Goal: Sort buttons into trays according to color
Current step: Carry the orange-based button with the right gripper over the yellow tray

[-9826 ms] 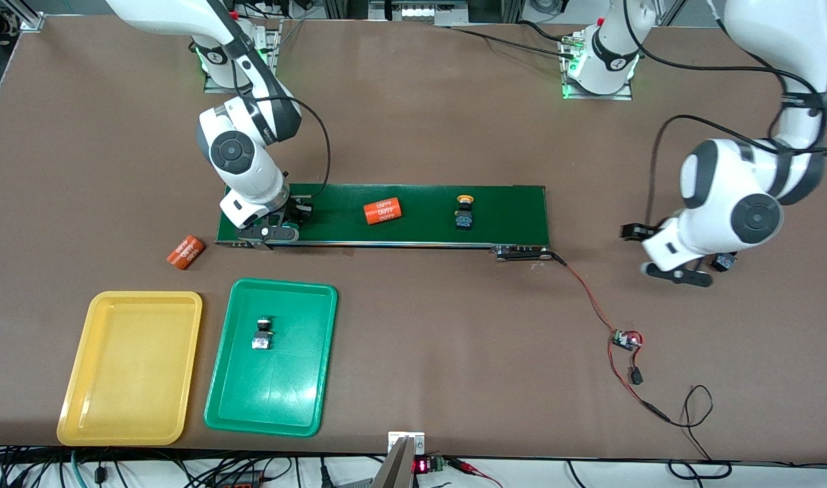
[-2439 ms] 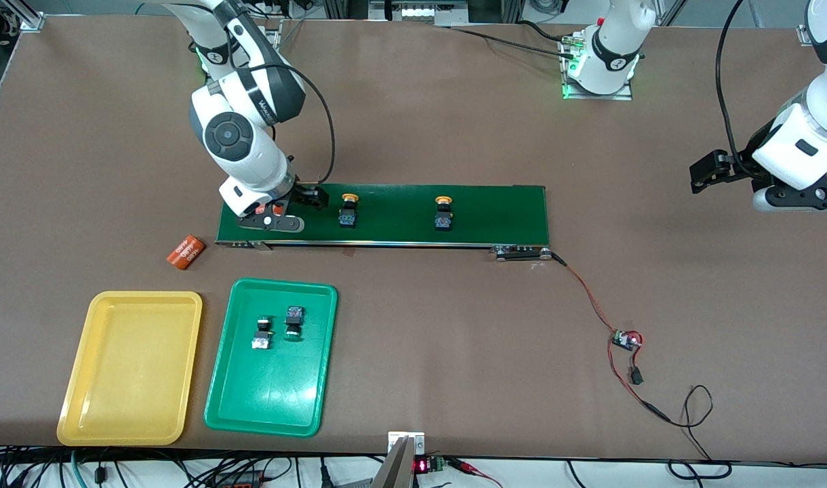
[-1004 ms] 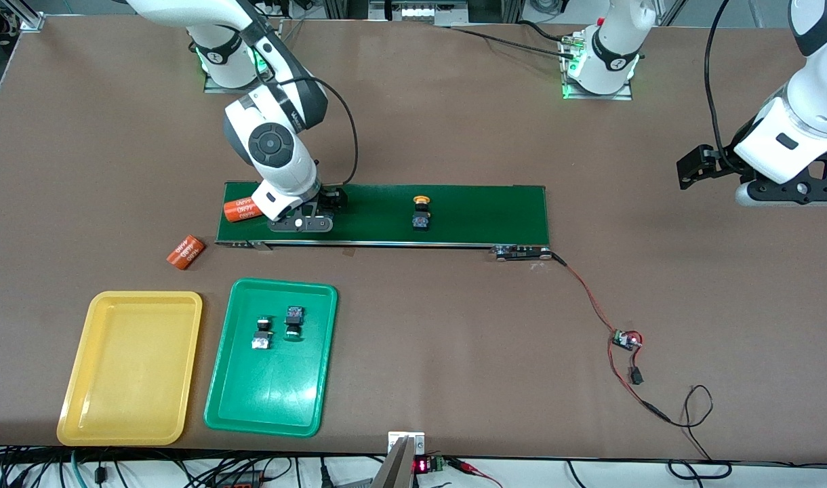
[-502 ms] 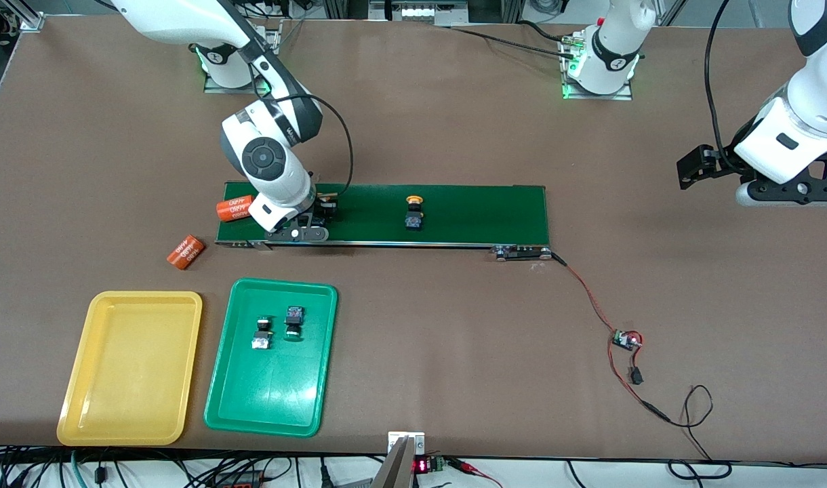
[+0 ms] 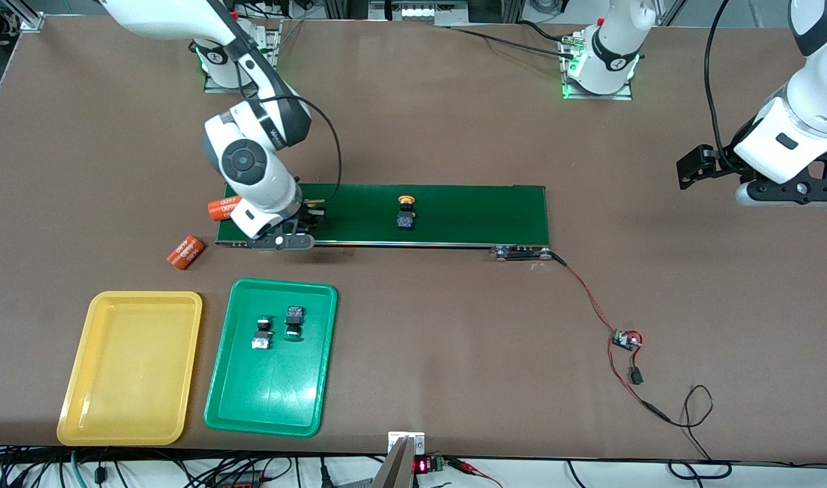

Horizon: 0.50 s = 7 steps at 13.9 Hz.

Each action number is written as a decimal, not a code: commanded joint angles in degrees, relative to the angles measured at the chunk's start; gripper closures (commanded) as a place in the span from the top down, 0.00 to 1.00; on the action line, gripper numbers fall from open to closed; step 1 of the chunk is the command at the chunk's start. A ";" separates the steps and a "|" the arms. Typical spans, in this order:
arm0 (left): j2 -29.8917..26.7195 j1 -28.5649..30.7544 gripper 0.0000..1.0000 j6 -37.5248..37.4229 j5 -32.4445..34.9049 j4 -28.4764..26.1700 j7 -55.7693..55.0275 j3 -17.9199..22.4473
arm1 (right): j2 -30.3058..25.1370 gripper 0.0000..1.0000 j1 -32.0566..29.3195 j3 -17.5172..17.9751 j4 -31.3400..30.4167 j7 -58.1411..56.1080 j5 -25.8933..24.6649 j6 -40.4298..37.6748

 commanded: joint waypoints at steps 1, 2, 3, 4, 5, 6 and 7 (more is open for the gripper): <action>-1.21 0.41 1.00 -0.45 0.74 -0.88 -0.28 -0.75 | -1.02 0.08 -3.30 -0.89 7.02 -5.70 -0.26 -5.46; -1.21 0.41 1.00 -0.45 0.74 -0.88 -0.28 -0.75 | -0.85 0.08 -4.27 -1.94 8.26 -7.46 -0.70 -5.56; -1.21 0.41 1.00 -0.45 0.74 -0.88 -0.28 -0.75 | -0.50 0.08 -5.33 -2.91 9.14 -10.26 -0.70 -5.47; -1.29 0.41 1.00 -0.45 0.74 -0.88 -0.28 -0.75 | 0.03 0.08 -6.29 -3.79 10.19 -12.90 -0.70 -5.47; -1.29 0.41 1.00 -0.45 0.74 -0.88 -0.28 -0.75 | 0.64 0.08 -7.17 -4.93 11.59 -15.19 -0.70 -5.47; -1.21 0.41 1.00 -0.45 0.74 -0.88 -0.28 -0.75 | 1.43 0.08 -7.79 -6.33 13.18 -17.56 -0.79 -5.56; -1.29 0.41 1.00 -0.45 0.74 -0.88 -0.28 -0.75 | 2.39 0.08 -8.41 -7.65 14.41 -20.37 -0.71 -5.56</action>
